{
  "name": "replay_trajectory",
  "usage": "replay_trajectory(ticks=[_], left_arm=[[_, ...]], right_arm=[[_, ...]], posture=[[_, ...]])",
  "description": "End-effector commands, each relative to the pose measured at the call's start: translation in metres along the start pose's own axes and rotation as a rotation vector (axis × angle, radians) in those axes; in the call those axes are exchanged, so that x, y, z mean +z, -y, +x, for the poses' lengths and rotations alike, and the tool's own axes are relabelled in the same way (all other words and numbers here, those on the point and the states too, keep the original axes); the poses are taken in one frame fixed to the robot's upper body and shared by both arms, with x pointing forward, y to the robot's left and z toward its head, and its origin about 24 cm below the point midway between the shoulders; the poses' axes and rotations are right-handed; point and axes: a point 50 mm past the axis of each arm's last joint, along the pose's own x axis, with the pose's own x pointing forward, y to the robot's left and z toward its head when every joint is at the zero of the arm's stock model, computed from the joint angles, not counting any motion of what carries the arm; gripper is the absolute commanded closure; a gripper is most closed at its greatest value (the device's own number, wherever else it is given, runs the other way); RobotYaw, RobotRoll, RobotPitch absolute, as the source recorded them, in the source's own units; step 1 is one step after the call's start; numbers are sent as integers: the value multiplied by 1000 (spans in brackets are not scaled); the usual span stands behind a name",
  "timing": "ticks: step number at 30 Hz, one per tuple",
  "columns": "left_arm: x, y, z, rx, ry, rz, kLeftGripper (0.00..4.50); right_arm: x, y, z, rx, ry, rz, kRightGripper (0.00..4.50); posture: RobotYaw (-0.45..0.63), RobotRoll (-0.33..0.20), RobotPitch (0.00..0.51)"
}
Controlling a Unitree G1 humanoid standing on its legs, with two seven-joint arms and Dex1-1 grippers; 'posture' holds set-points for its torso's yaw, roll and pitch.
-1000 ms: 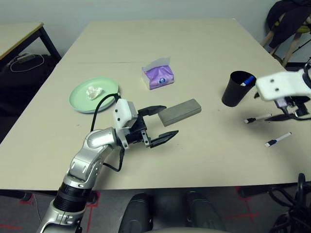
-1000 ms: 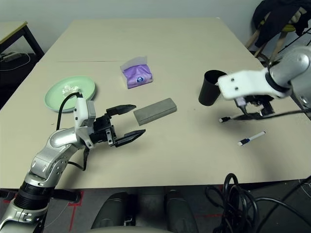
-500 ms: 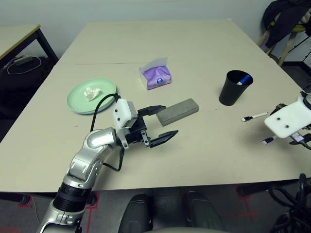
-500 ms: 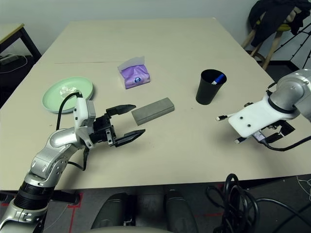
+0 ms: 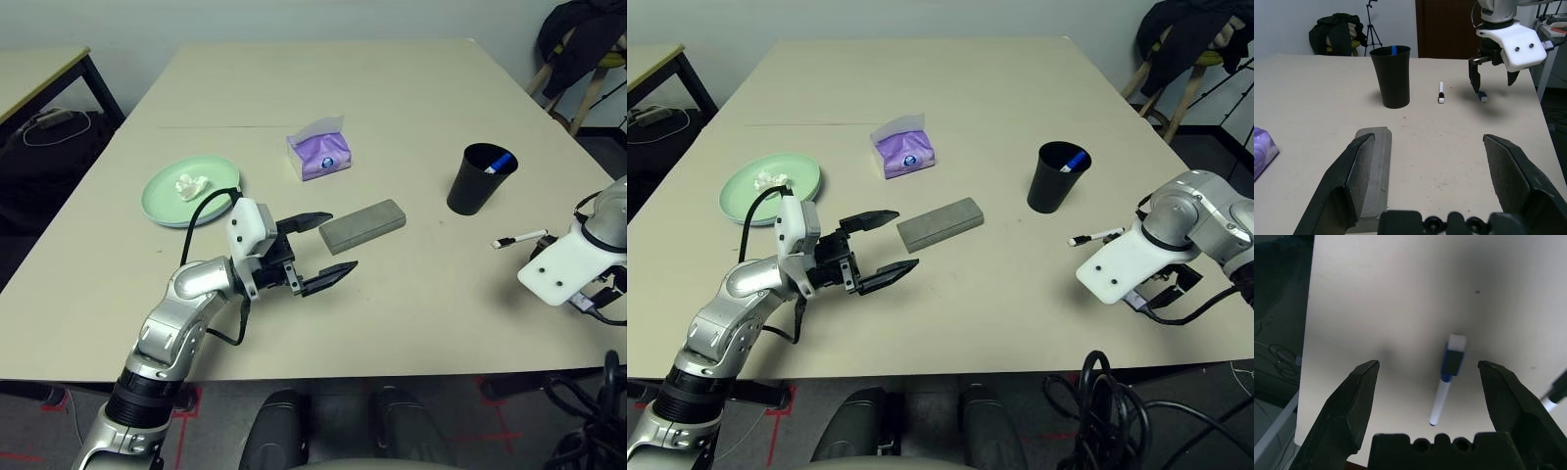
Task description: Organize and tidy the items on the table.
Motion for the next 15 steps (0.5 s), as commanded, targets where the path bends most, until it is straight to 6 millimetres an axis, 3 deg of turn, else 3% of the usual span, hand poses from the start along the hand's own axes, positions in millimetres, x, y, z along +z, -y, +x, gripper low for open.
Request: replay_trajectory(ticks=[1, 14, 15], left_arm=[[3, 2, 1, -8, -6, 9, 17], [5, 6, -1, -2, -13, 1, 17], [5, 6, -2, -1, -14, 1, 2]], right_arm=[[-5, -3, 4, -1, -16, 14, 0], [0, 4, 27, 2, 10, 11, 0], [1, 5, 28, -6, 13, 4, 185]], posture=[[38, 0, 87], [59, 0, 105], [59, 0, 105]])
